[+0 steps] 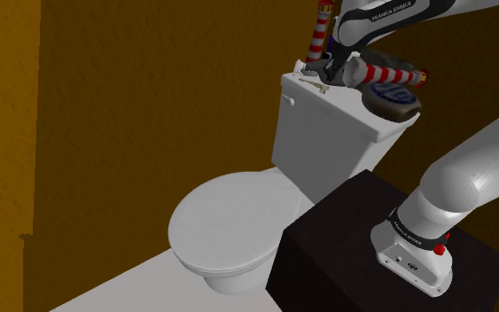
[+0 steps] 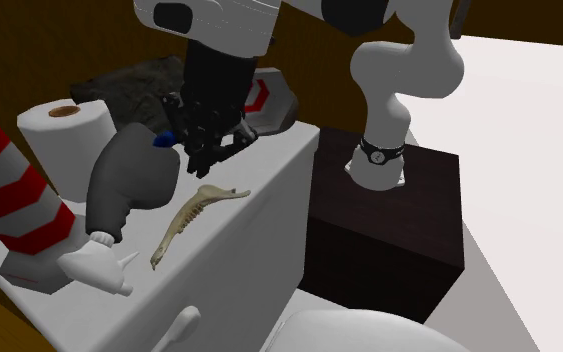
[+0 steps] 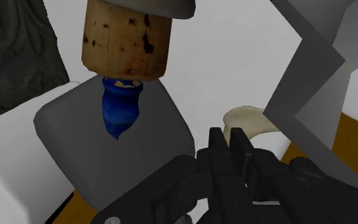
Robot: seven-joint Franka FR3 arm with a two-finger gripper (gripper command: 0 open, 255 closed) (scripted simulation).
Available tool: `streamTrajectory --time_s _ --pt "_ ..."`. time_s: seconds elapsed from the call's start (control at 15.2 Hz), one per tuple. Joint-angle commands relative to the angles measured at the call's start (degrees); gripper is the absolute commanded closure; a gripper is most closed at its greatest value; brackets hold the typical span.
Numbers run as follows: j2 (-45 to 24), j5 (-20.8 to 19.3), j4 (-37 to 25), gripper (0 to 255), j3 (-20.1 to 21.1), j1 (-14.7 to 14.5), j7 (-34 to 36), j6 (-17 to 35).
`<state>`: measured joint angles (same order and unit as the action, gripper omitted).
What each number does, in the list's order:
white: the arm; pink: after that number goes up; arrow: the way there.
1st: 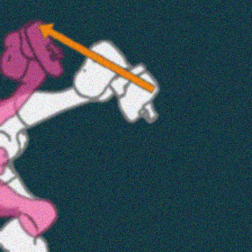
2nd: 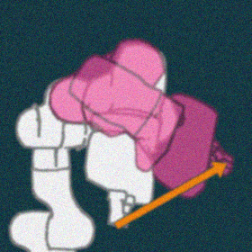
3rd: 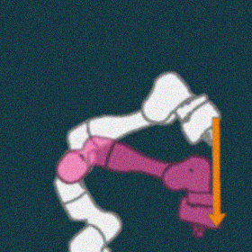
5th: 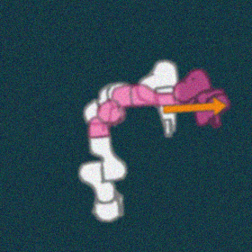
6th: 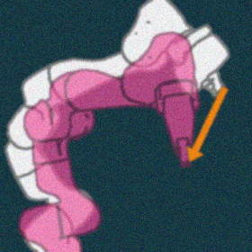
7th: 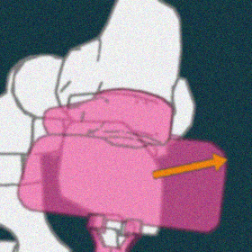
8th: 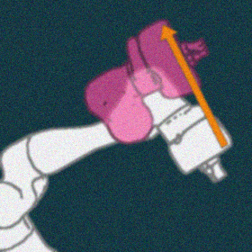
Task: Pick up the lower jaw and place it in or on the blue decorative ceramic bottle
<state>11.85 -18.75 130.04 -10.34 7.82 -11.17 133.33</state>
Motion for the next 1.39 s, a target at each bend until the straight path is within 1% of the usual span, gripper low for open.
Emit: streamTrajectory --time_s 0.0,0.33,0.4,0.53,0.59,0.73,0.79,1.32 --pt "0.0 0.0 0.0 255 0.0 0.0 0.0 0.0" --pt "0.0 0.0 0.0 255 0.0 0.0 0.0 0.0" --pt "0.0 0.0 0.0 0 0.0 0.0 0.0 0.0" --pt "-7.13 6.73 -9.63 0 -1.43 -1.78 -8.96 -7.07" --pt "-10.91 9.7 -14.76 0 -1.81 -2.22 -12.99 -10.94" --pt "-18.93 14.75 -25.74 0 -1.83 -2.17 -20.08 -19.33" --pt "-22.79 16.64 -31.12 0 -1.54 -1.8 -22.87 -23.44" --pt "-24.12 16.78 -27.02 0 -1.23 -1.23 -22.96 -18.0"
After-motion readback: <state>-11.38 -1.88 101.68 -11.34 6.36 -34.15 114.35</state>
